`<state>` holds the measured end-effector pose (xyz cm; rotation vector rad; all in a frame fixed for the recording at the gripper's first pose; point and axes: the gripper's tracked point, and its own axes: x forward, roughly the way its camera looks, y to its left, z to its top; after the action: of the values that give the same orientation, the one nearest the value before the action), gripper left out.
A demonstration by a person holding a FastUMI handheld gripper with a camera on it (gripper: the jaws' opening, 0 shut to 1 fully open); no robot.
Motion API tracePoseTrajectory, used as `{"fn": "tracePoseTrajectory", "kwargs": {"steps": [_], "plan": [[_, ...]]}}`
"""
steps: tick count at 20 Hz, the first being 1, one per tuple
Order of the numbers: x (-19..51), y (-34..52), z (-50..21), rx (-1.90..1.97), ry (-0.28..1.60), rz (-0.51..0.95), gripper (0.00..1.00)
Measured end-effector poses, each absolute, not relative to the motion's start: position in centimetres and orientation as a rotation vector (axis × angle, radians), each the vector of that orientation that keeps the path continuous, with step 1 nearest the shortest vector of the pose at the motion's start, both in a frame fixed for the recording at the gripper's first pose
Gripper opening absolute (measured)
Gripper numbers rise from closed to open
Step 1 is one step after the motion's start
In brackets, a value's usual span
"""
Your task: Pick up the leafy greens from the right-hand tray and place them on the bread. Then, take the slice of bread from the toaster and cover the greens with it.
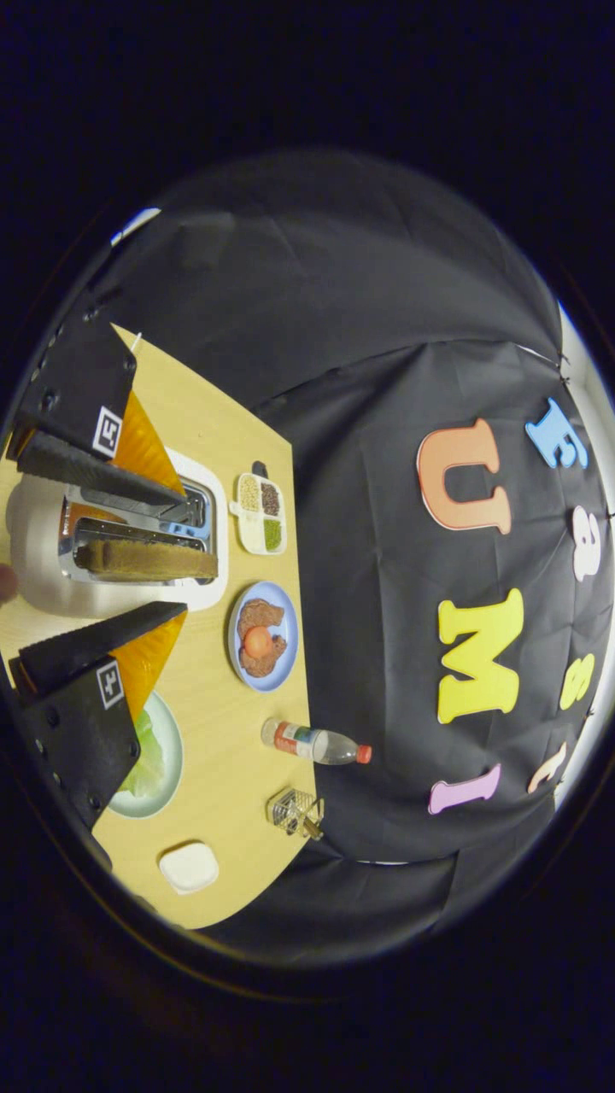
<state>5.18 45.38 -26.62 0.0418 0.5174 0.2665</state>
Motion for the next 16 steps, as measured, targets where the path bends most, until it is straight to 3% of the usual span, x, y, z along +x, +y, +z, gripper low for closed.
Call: {"fn": "tracePoseTrajectory", "kwargs": {"steps": [3, 10, 16], "plan": [[5.3, 45.1, -27.2, 0.035, 0.530, 0.242, 0.54], [5.1, 45.1, -27.1, 0.059, 0.546, 0.248, 0.10], [4.6, 44.4, -23.4, 0.096, 0.499, 0.291, 0.09]]}}
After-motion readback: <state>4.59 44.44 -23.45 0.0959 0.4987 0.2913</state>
